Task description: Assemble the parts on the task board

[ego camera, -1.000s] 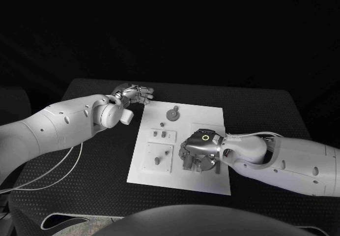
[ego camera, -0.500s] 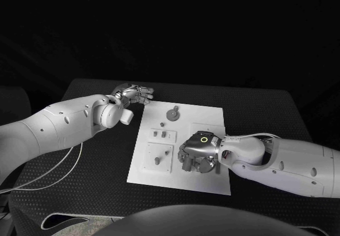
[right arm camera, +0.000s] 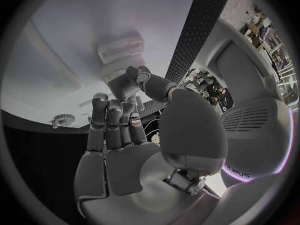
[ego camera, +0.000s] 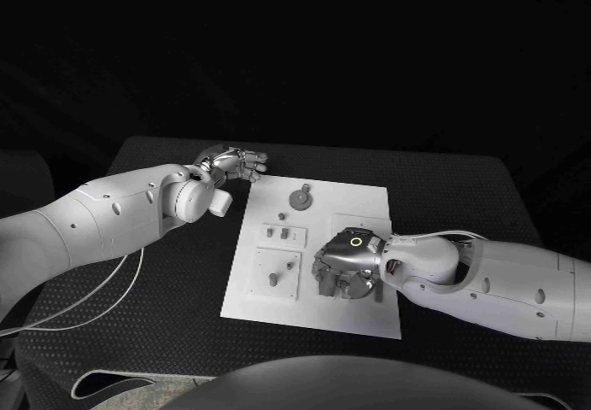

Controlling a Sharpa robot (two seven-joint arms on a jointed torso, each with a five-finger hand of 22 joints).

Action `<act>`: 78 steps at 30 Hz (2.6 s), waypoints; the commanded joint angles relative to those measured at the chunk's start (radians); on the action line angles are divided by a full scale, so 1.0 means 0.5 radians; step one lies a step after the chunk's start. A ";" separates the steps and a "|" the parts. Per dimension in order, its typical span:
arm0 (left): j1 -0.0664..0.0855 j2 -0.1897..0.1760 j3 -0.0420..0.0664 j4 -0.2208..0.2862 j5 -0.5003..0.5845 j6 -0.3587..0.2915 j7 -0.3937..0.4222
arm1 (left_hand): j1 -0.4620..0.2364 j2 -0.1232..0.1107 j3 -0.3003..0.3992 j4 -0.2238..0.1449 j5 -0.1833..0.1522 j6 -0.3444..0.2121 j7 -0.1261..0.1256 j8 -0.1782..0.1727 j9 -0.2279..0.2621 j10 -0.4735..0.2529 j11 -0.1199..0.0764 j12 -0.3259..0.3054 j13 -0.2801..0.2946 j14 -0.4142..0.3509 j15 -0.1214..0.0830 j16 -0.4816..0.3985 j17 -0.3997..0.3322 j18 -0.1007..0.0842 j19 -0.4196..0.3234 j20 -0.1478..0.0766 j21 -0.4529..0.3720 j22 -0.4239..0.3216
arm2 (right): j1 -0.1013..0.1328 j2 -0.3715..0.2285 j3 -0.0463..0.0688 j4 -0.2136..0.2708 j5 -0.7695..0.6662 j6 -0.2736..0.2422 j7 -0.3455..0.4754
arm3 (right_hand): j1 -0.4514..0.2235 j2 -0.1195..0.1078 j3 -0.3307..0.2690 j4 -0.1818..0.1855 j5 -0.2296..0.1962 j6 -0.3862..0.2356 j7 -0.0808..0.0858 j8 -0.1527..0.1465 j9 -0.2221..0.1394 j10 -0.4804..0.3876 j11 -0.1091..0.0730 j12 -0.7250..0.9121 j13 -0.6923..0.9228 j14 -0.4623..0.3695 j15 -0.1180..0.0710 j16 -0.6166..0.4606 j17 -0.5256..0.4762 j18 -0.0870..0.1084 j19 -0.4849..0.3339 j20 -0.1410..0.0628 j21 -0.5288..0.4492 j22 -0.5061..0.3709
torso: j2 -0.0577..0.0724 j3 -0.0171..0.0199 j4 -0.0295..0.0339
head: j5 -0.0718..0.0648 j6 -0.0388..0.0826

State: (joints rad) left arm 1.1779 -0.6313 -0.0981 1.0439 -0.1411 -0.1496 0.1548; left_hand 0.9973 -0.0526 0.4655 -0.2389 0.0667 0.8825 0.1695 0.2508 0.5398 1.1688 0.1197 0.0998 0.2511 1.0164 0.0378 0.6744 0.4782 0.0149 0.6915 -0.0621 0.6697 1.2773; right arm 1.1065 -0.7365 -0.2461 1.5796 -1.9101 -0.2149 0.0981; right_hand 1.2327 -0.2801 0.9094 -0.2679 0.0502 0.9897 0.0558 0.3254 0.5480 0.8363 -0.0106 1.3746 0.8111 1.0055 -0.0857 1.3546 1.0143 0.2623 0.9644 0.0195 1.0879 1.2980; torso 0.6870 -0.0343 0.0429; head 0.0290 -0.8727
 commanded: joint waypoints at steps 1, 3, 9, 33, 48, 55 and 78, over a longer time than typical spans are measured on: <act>0.001 0.003 0.001 0.001 0.003 0.027 0.012 | -0.014 -0.002 -0.002 0.011 0.001 -0.017 0.003 0.011 -0.002 -0.014 0.004 -0.007 -0.003 0.000 0.015 -0.011 0.003 0.022 -0.004 0.017 -0.007 0.002 | -0.012 0.007 -0.002 -0.013 -0.013 0.035 0.022 | -0.002 0.017 0.002 -0.015 -0.001 0.049 0.049 0.006 0.001 -0.011 0.006 0.007 -0.004 -0.017 0.005 0.010 -0.004 -0.001 -0.013 0.003 0.002 -0.001 | 0.001 0.0012 0.000 | 0.002 0.000; 0.001 0.003 0.001 0.003 0.003 0.029 0.012 | -0.014 -0.002 -0.002 0.011 0.001 -0.017 0.003 0.011 -0.002 -0.014 0.004 -0.007 -0.003 0.000 0.015 -0.011 0.003 0.022 -0.004 0.017 -0.007 0.002 | -0.014 0.013 -0.002 -0.015 -0.043 0.032 0.020 | -0.001 0.017 0.004 -0.017 -0.001 0.046 0.050 0.003 0.000 -0.013 0.006 0.007 -0.005 -0.020 0.006 0.011 -0.005 -0.001 -0.015 0.004 0.002 -0.001 | 0.001 0.0010 0.000 | 0.002 0.000; 0.001 0.003 0.001 0.003 0.002 0.028 0.012 | -0.014 -0.002 -0.002 0.011 0.001 -0.017 0.003 0.011 -0.002 -0.014 0.005 -0.007 -0.003 0.000 0.015 -0.012 0.004 0.022 -0.004 0.017 -0.008 0.003 | -0.022 0.030 -0.002 -0.022 -0.047 0.030 0.025 | 0.010 0.018 0.018 -0.022 -0.001 0.041 0.050 -0.004 -0.004 -0.022 0.010 0.007 -0.009 -0.029 0.009 0.011 -0.010 -0.001 -0.023 0.008 -0.003 -0.002 | 0.001 -0.0001 0.000 | 0.002 0.000; 0.001 -0.001 0.001 0.006 0.001 0.026 0.011 | -0.013 -0.003 -0.002 0.010 0.001 -0.018 0.003 0.012 -0.003 -0.014 0.005 -0.007 -0.003 0.000 0.015 -0.014 0.007 0.022 -0.004 0.017 -0.009 0.005 | -0.035 0.046 -0.002 -0.089 -0.016 0.025 -0.009 | 0.037 -0.017 0.042 -0.023 0.002 -0.246 -0.010 -0.166 -0.093 -0.089 0.040 0.018 -0.038 -0.088 0.029 0.023 -0.048 -0.001 -0.061 0.037 -0.016 -0.003 | -0.001 -0.0016 0.001 | 0.007 0.000; 0.001 -0.003 0.001 0.004 0.001 0.023 0.010 | -0.011 -0.004 -0.002 0.009 0.001 -0.018 0.003 0.012 -0.003 -0.014 0.005 -0.006 -0.003 0.001 0.015 -0.015 0.008 0.023 -0.004 0.017 -0.010 0.006 | -0.034 0.002 -0.001 -0.074 -0.032 -0.036 -0.048 | 0.099 -0.034 0.081 -0.033 0.007 -0.462 -0.074 -0.237 -0.134 -0.102 0.048 0.032 -0.064 -0.098 0.034 0.036 -0.077 -0.001 -0.067 0.043 -0.025 -0.007 | 0.000 0.0011 0.000 | 0.002 0.000; 0.001 -0.002 0.001 0.003 0.001 0.025 0.009 | -0.009 -0.005 -0.001 0.007 0.001 -0.018 0.003 0.013 -0.003 -0.014 0.004 -0.006 -0.003 0.001 0.015 -0.016 0.009 0.023 -0.004 0.017 -0.010 0.007 | -0.016 -0.051 -0.001 -0.030 0.024 -0.126 -0.022 | 0.117 -0.036 0.115 -0.029 0.010 -0.466 -0.070 -0.227 -0.133 -0.099 0.048 0.038 -0.069 -0.096 0.034 0.041 -0.082 -0.001 -0.064 0.045 -0.025 -0.008 | -0.001 0.0013 -0.002 | 0.001 0.000; 0.001 0.000 0.000 0.009 0.001 0.024 0.007 | -0.005 -0.006 -0.001 0.005 0.000 -0.018 0.002 0.014 -0.003 -0.015 0.005 -0.007 -0.003 0.001 0.015 -0.018 0.013 0.023 -0.004 0.017 -0.012 0.009 | 0.134 -0.392 -0.003 0.072 1.179 0.096 -0.281 | -0.404 -0.019 -0.365 0.086 -0.005 -0.319 0.161 -0.087 -0.085 -0.081 0.083 0.080 -0.087 -0.075 0.031 0.084 -0.104 -0.002 -0.019 0.025 0.014 -0.001 | 0.000 -0.0008 -0.003 | -0.053 0.011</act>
State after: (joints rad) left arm 1.1779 -0.6328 -0.0984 1.0451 -0.1414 -0.1490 0.1528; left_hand 0.9974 -0.0526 0.4655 -0.2389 0.0667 0.8788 0.1731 0.2508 0.5392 1.1687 0.1197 0.0998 0.2504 1.0164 0.0379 0.6704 0.4835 0.0149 0.6880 -0.0586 0.6697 1.2803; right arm 1.1734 -0.9277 -0.2470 1.6202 -1.5196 -0.2830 0.0600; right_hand 1.0370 -0.2896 0.7316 -0.2284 0.0503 0.8113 0.1269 0.2793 0.5046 0.7954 0.0269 1.4093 0.7676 0.9684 -0.0731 1.3935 0.9628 0.2441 0.9520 0.0319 1.0919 1.2988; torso 0.6866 -0.0346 0.0413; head 0.0059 -0.8693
